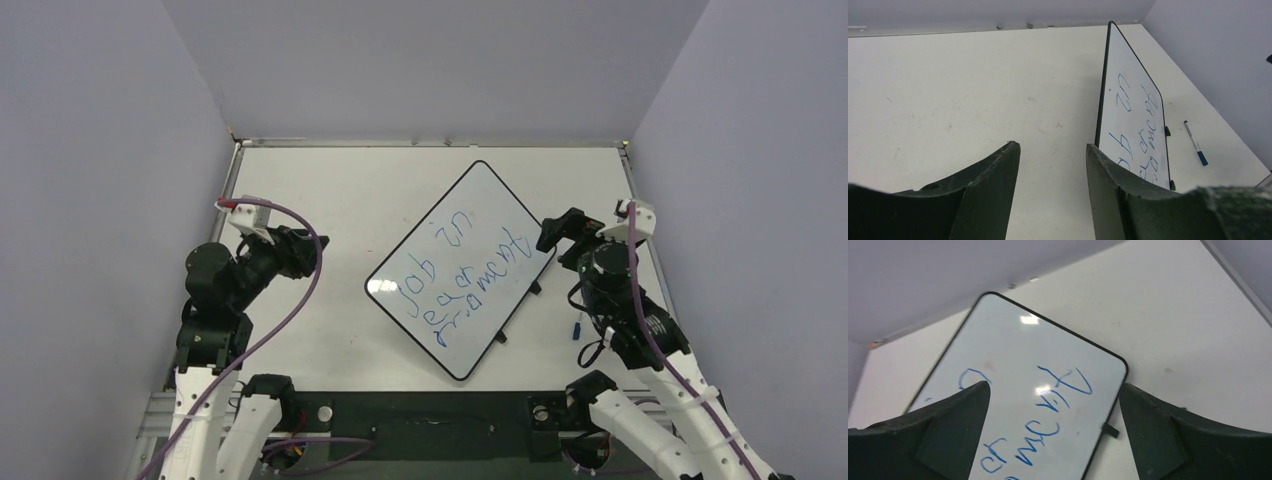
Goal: Write a sentence on the whiteboard
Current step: Reset both arms
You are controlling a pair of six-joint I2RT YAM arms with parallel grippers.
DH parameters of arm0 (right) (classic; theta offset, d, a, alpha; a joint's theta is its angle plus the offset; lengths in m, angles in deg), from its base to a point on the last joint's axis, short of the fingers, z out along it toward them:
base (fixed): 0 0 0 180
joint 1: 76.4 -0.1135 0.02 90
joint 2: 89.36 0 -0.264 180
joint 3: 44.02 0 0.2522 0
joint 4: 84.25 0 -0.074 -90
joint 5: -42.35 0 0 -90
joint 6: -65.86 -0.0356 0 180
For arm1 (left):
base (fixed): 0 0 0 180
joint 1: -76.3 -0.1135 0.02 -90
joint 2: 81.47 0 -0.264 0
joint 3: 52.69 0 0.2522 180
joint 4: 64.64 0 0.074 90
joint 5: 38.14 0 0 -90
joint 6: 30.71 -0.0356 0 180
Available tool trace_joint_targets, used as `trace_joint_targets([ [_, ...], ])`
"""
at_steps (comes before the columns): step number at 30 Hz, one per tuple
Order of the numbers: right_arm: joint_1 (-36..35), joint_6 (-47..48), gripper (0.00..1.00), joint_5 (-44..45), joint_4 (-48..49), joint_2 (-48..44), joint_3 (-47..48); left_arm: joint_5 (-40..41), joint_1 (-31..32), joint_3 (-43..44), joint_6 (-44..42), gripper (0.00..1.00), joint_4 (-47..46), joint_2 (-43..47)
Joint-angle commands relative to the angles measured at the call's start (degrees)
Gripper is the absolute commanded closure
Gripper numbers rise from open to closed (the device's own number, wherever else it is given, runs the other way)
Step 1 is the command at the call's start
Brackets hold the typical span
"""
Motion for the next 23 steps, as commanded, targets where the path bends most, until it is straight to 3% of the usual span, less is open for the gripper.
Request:
trace_joint_targets([
  [1, -0.4, 5.7, 0.03, -12.8, 12.6, -4.5, -1.5, 0.9, -0.6, 2.3, -0.6, 0.52, 0.2, 0.3],
  [6, -0.4, 4.9, 0.02, -17.7, 16.3, -7.0, -4.5, 1.2, -0.6, 2.3, -0.7, 0.52, 0.3, 0.4],
  [23, -0.4, 5.8, 0.0, -16.1, 17.9, -10.2, -6.5, 1.0, -0.7, 2.4, -1.1, 0.51, 0.9, 0.1],
])
